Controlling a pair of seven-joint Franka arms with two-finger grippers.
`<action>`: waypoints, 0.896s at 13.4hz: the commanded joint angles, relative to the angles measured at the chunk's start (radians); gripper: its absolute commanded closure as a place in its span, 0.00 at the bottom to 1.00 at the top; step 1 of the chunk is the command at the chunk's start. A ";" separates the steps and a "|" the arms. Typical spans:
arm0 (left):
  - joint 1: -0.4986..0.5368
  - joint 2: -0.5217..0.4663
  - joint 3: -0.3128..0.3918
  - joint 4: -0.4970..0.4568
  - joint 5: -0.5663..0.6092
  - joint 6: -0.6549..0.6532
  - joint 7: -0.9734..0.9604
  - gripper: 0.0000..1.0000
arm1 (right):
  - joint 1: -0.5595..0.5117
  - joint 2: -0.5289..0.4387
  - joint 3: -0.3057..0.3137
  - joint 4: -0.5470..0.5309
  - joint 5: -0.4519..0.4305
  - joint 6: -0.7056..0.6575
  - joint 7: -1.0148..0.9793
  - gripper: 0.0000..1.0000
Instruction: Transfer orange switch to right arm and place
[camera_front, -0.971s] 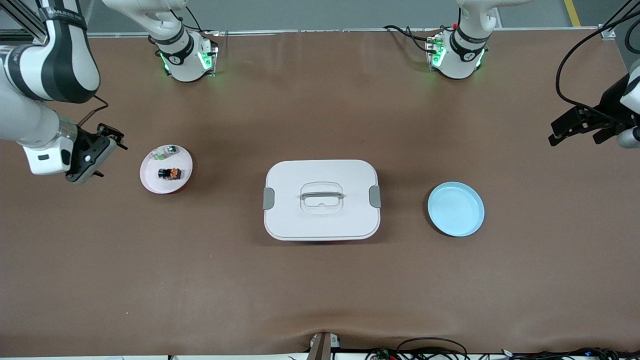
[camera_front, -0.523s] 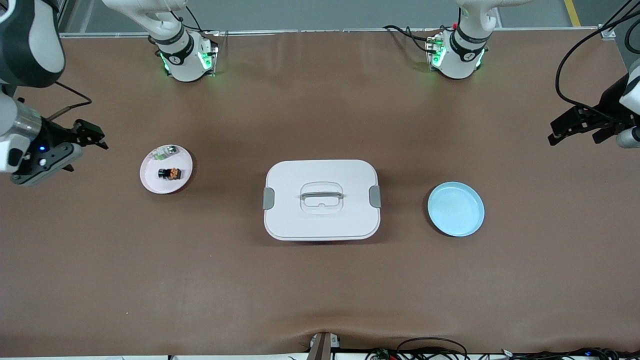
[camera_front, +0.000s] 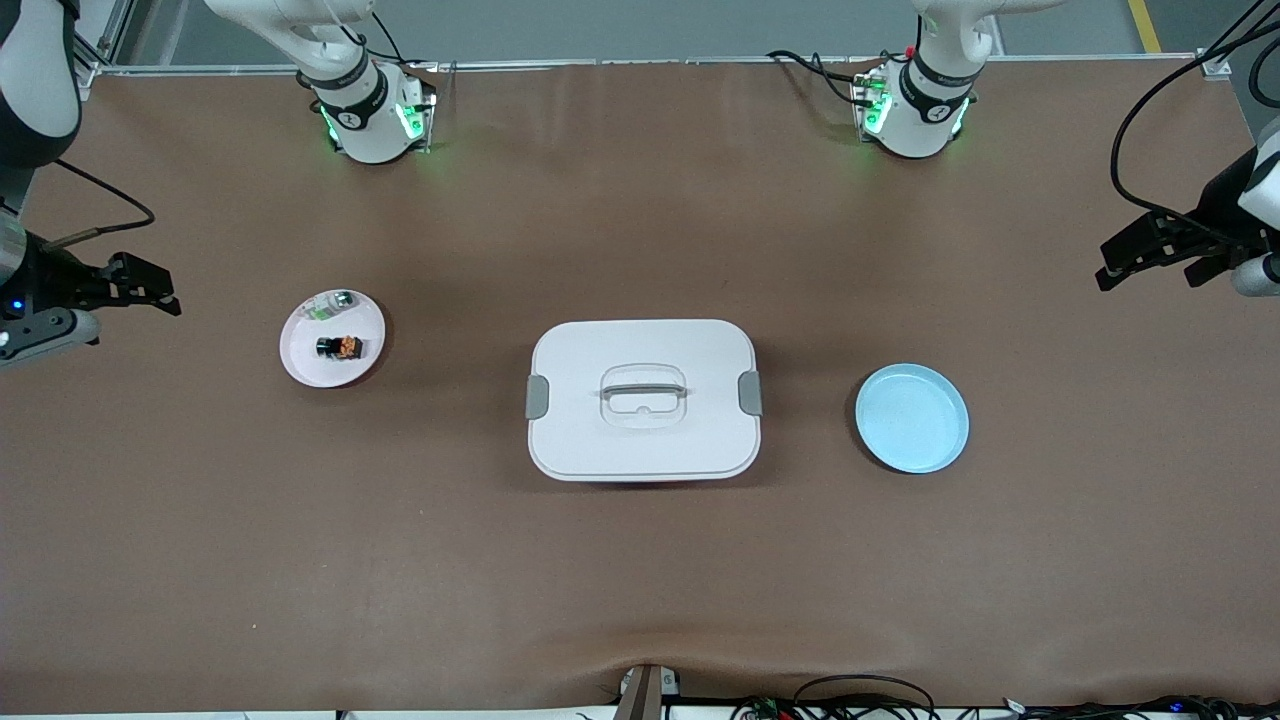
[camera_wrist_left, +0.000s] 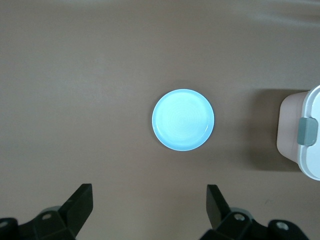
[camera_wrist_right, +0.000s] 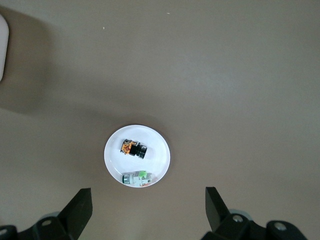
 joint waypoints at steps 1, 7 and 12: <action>-0.008 0.009 0.005 0.024 0.006 -0.020 0.005 0.00 | -0.025 0.013 0.013 0.050 -0.003 -0.033 0.094 0.00; -0.009 0.009 0.004 0.024 0.006 -0.020 0.005 0.00 | -0.019 0.008 0.019 0.162 0.018 -0.092 0.259 0.00; -0.008 0.009 0.004 0.022 0.006 -0.020 0.005 0.00 | -0.056 0.011 0.019 0.170 0.118 -0.083 0.257 0.00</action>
